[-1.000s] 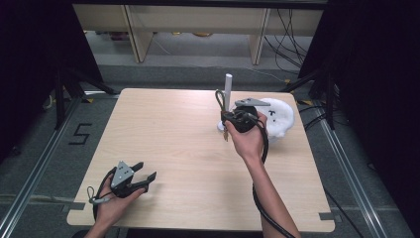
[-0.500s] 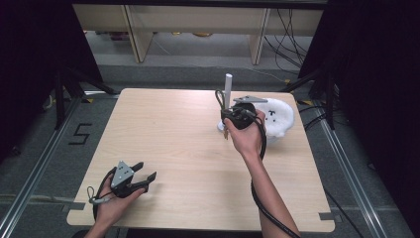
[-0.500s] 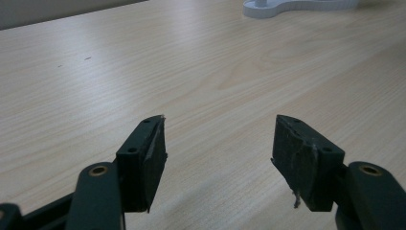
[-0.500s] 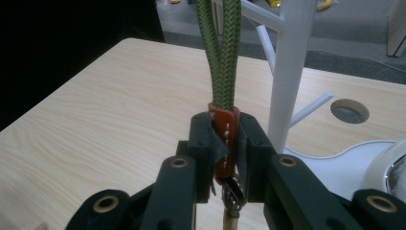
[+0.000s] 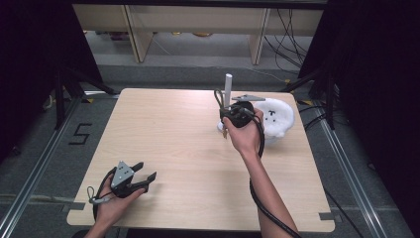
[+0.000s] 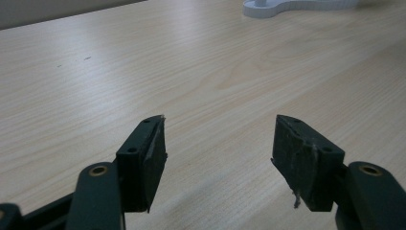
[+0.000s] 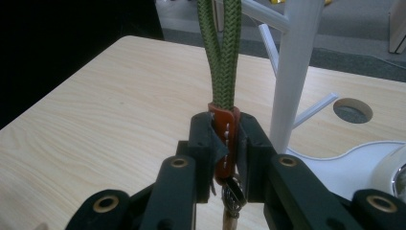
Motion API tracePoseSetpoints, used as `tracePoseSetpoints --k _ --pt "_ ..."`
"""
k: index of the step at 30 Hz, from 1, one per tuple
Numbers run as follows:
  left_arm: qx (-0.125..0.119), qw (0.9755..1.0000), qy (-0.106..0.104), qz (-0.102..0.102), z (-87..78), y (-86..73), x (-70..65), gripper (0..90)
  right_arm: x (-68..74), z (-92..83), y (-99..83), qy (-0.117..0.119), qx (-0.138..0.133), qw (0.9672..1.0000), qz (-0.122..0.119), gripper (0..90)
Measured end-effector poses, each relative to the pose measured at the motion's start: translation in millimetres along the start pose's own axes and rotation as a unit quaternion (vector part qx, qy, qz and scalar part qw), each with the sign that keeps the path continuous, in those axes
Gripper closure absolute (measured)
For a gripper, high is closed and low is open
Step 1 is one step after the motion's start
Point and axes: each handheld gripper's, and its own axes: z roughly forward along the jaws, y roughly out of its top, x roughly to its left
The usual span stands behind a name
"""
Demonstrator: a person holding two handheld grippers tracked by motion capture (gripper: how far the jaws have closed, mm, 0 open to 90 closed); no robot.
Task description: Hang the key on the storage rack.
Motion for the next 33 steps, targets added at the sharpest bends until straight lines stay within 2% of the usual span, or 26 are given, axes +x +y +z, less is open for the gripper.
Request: tracePoseSetpoints --k 5,7,18,22,23,25,33 --pt "0.0 1.0 0.0 0.001 0.1 0.0 -0.2 35.3 -1.3 1.5 0.8 -0.002 0.002 1.0 0.002 78.9" --pt "0.001 1.0 0.0 0.001 0.1 0.1 -0.2 35.3 -2.8 1.6 1.4 -0.002 0.002 1.0 -0.004 78.9" --pt "-0.002 1.0 -0.002 0.003 0.5 -0.1 -0.1 35.3 -2.5 3.6 2.7 0.0 0.003 0.9999 0.015 78.8" --pt "0.001 1.0 0.0 0.003 -0.2 0.1 -0.3 35.3 -3.7 4.8 2.1 -0.004 0.008 0.9998 0.016 78.8" --pt "0.0 1.0 0.0 0.002 -0.1 0.0 -0.2 35.3 -4.7 5.7 1.9 -0.006 0.009 0.9999 0.008 78.7" --pt "0.0 1.0 -0.001 0.001 -0.1 0.0 -0.1 35.3 -5.2 6.7 0.8 -0.007 0.01 0.9997 0.02 78.8" --pt "0.0 1.0 -0.001 0.001 -0.1 0.0 -0.2 35.3 -7.1 8.9 -0.8 -0.01 0.012 0.9997 0.02 78.7"
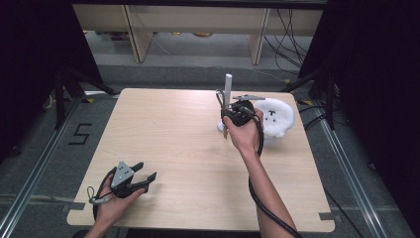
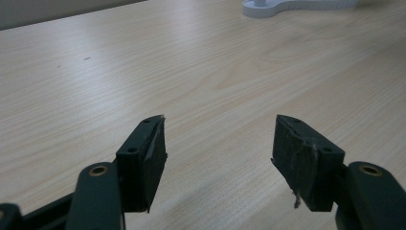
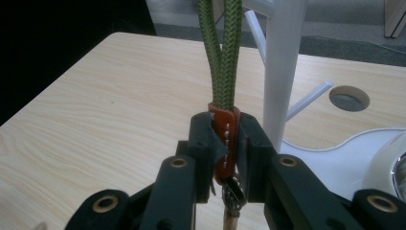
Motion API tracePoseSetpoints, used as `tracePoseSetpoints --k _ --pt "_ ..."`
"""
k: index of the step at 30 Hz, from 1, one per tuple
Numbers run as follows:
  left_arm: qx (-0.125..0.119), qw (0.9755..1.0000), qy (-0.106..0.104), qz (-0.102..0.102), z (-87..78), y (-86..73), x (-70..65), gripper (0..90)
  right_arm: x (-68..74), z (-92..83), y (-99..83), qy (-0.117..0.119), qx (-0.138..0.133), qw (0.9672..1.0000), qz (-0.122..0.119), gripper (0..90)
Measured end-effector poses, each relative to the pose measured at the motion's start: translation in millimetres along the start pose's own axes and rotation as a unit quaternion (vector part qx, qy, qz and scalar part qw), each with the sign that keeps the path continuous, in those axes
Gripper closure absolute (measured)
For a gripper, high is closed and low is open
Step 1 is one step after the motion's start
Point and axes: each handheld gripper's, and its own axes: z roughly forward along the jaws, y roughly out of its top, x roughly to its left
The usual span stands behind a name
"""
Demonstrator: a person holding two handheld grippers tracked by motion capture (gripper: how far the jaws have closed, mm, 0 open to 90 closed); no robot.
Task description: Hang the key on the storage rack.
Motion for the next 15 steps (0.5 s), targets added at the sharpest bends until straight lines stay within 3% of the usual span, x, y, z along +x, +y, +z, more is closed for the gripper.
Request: tracePoseSetpoints --k 1,7,15 --pt "0.0 1.0 0.0 0.0 0.0 0.0 0.0 35.3 -1.2 -0.6 0.3 -0.006 0.002 0.9999 -0.01 78.7" --pt "0.0 1.0 0.0 0.001 0.1 0.0 0.1 35.2 -1.4 1.8 -1.6 -0.003 0.004 1.0 0.005 78.2" --pt "0.0 1.0 0.0 0.002 0.0 0.1 -0.2 35.2 -2.6 2.1 -2.6 -0.006 0.008 0.9999 -0.007 74.8"
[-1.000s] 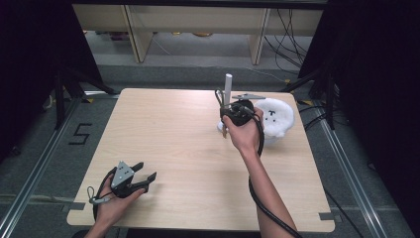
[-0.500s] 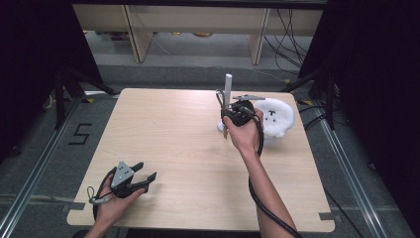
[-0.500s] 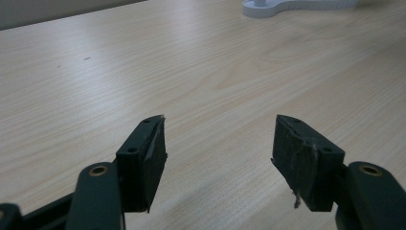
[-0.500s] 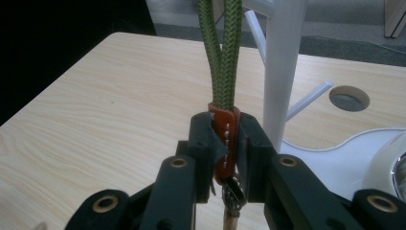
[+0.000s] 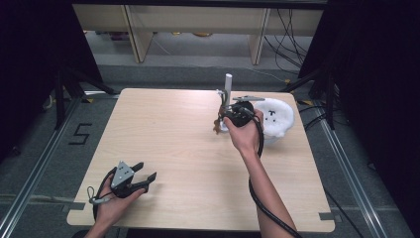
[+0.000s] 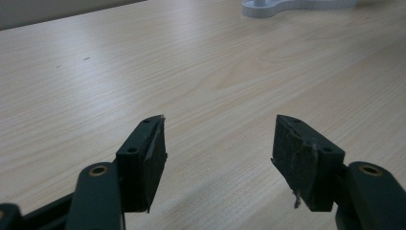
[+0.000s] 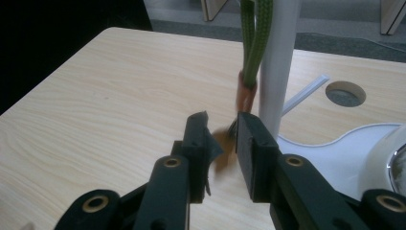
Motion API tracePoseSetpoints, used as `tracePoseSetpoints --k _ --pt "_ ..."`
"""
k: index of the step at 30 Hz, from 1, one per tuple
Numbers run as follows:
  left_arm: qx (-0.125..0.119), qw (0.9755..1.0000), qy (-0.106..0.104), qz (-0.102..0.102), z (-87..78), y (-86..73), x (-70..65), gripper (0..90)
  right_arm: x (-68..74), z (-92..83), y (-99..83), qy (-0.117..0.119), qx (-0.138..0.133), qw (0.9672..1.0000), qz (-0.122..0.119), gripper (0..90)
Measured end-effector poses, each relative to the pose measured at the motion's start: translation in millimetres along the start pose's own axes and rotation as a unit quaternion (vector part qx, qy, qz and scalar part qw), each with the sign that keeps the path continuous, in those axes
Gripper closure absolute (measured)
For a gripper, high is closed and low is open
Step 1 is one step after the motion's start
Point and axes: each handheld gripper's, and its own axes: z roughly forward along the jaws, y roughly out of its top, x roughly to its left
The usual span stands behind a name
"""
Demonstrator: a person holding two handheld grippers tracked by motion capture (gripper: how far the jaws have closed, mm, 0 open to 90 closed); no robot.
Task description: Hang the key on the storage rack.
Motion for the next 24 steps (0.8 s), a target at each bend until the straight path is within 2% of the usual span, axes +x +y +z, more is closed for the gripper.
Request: tracePoseSetpoints --k 1,6,7,11,12,19,21,24 --pt "-0.003 1.0 -0.002 -0.001 0.6 -0.2 0.1 35.2 0.7 -0.2 -0.4 -0.001 0.0 1.0 0.009 74.3" --pt "0.0 1.0 0.001 0.001 0.3 0.0 -0.4 35.3 -3.1 -4.0 -2.9 -0.006 -0.003 1.0 -0.003 72.6" --pt "0.001 1.0 0.0 0.002 0.2 0.1 -0.5 35.3 -3.4 -5.5 -3.8 -0.006 -0.002 1.0 0.004 71.9" --pt "0.0 1.0 0.001 0.002 0.4 -0.1 -0.9 35.3 -7.3 -11.0 -8.3 -0.012 -0.001 0.9999 0.004 70.2" --pt "0.0 1.0 0.001 0.002 0.3 0.0 -0.9 35.3 -10.0 -12.8 -9.9 -0.012 -0.001 0.9999 -0.003 69.7" --pt "0.001 1.0 0.002 0.002 0.4 0.0 -0.8 35.3 -18.9 -28.2 -26.9 -0.026 -0.001 0.9996 -0.004 64.7" --pt "-0.002 1.0 0.0 0.002 1.0 -0.2 -0.7 35.3 -20.1 -32.7 -31.1 -0.03 0.002 0.9995 0.002 63.8" --pt "-0.001 1.0 0.004 0.0 0.6 -0.2 -0.9 35.4 -26.5 -39.0 -37.7 -0.036 -0.009 0.9992 -0.015 61.6"
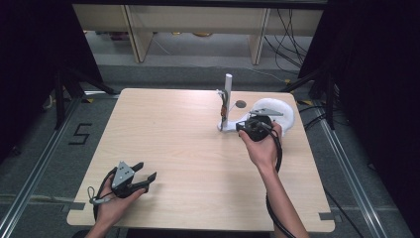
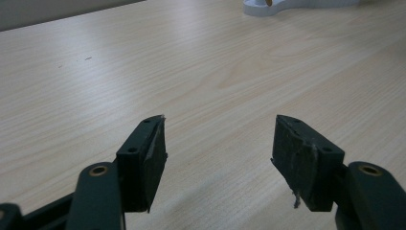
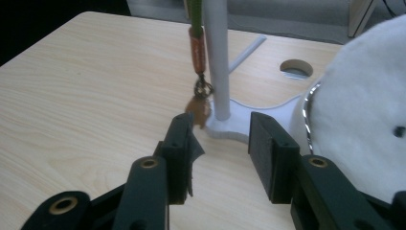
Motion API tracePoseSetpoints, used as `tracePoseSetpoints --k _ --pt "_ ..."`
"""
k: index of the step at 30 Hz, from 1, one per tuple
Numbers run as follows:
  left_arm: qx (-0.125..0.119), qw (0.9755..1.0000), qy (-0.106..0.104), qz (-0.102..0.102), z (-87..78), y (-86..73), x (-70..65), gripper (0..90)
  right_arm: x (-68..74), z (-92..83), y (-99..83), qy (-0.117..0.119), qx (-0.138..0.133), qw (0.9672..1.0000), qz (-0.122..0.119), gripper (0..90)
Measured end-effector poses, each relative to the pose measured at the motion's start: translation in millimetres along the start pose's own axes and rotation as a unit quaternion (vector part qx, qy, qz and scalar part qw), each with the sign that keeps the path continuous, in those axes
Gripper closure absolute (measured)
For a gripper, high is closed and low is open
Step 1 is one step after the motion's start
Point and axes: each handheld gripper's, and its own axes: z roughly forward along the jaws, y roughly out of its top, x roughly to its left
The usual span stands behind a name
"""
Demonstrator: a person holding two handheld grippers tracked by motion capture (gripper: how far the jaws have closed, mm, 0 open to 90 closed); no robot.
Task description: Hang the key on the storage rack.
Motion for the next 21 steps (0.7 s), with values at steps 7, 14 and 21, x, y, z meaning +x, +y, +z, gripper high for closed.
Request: tracePoseSetpoints --k 7,14,21 --pt "0.001 1.0 0.002 0.001 -0.4 0.1 -0.3 35.6 -10.5 -20.4 -18.0 -0.007 -0.005 1.0 -0.002 57.0" --pt "0.001 1.0 0.004 0.0 -0.4 0.1 -0.3 35.6 -22.0 -40.3 -46.1 -0.016 -0.012 0.9998 0.005 54.0" --pt "0.0 1.0 0.005 0.001 -0.5 0.0 -0.5 35.6 -31.9 -51.8 -81.4 -0.014 -0.008 0.9998 0.012 51.5"
